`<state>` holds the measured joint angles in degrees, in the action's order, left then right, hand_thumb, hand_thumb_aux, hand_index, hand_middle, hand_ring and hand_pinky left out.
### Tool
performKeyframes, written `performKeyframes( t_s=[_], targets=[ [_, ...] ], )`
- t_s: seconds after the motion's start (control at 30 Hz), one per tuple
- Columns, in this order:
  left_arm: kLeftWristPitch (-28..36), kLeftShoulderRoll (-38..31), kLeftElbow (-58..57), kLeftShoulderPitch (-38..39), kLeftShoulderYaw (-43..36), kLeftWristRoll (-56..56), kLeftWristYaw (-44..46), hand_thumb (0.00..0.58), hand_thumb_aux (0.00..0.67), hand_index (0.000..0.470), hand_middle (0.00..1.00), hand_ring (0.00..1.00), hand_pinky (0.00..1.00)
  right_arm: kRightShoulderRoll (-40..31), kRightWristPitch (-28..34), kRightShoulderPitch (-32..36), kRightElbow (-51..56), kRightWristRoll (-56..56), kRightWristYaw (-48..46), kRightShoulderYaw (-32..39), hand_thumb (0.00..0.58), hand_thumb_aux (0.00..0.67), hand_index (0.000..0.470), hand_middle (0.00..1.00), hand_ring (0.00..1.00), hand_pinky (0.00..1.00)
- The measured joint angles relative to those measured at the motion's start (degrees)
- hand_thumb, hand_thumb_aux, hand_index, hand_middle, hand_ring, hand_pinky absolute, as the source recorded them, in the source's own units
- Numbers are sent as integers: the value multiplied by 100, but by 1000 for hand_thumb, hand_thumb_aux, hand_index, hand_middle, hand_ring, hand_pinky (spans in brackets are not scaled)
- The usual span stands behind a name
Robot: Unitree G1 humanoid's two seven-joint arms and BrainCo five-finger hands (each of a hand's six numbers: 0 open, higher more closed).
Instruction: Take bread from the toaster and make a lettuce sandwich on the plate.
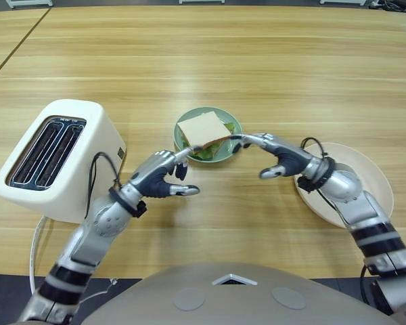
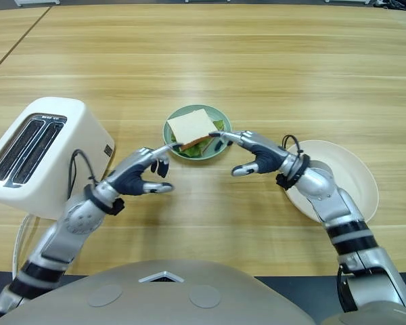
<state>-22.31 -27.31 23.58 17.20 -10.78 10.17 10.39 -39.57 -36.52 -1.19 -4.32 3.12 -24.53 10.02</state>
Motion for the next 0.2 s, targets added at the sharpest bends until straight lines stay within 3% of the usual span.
performKeyframes(
  t_s=[0.1,0.2],
  targets=[
    [-95,499,-108,229,262,-1461,24,0,0,0,0,0,0,560,564,-144,-42,522,48,-27,0,0,0,0,0,0],
    [-106,751,-453,239,251,-1837,204,0,0,0,0,0,0,1042,801,-113,253,754,24,-1,0,0,0,0,0,0]
  ],
)
